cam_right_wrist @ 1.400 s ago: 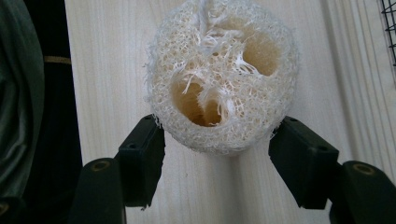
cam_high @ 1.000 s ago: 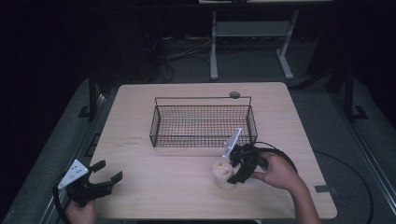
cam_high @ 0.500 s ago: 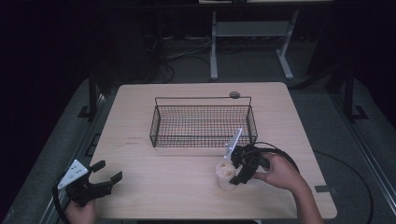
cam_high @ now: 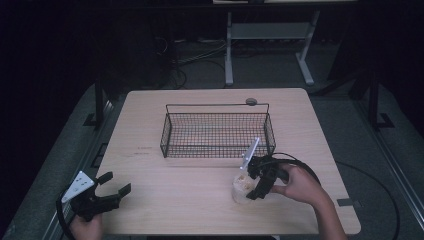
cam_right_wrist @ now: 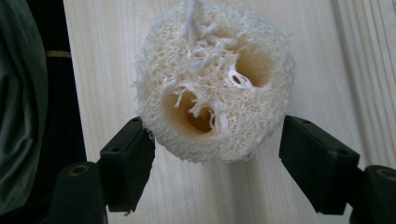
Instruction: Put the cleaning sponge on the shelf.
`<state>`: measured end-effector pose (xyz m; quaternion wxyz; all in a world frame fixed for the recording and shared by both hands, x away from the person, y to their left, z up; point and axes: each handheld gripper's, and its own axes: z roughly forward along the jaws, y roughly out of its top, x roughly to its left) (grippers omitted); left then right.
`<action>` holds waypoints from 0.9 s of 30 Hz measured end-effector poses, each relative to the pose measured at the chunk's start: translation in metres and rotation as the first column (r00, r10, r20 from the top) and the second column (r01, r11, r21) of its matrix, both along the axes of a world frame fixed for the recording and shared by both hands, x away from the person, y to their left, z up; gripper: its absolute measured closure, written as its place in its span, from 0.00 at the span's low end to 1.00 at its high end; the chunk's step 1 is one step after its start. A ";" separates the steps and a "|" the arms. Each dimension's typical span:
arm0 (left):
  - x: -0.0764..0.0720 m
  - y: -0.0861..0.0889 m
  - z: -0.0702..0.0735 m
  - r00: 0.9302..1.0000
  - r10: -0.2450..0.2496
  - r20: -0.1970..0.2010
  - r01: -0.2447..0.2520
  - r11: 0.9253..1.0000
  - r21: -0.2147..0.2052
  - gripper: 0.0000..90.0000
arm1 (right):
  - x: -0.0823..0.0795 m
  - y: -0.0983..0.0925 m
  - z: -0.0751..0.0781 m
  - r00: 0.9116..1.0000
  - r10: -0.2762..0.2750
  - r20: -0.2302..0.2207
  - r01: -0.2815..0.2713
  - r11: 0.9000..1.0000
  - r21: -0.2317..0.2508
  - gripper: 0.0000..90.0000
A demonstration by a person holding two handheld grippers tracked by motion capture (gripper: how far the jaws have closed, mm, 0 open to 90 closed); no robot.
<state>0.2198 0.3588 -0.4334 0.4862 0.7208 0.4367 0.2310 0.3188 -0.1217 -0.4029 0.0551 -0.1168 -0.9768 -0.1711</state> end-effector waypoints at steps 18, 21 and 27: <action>-0.001 0.001 0.001 1.000 0.005 0.004 -0.005 1.000 -0.007 0.16 | 0.006 0.012 0.016 1.000 0.024 0.001 -0.024 0.999 0.036 0.35; -0.001 0.002 0.001 1.000 0.004 0.003 -0.004 1.000 -0.006 0.16 | 0.008 0.013 0.022 1.000 0.028 0.006 -0.028 0.999 0.043 0.35; -0.001 0.002 0.001 1.000 0.004 0.004 -0.004 1.000 -0.007 0.16 | 0.013 0.015 0.034 0.999 0.030 0.015 -0.030 0.998 0.051 0.35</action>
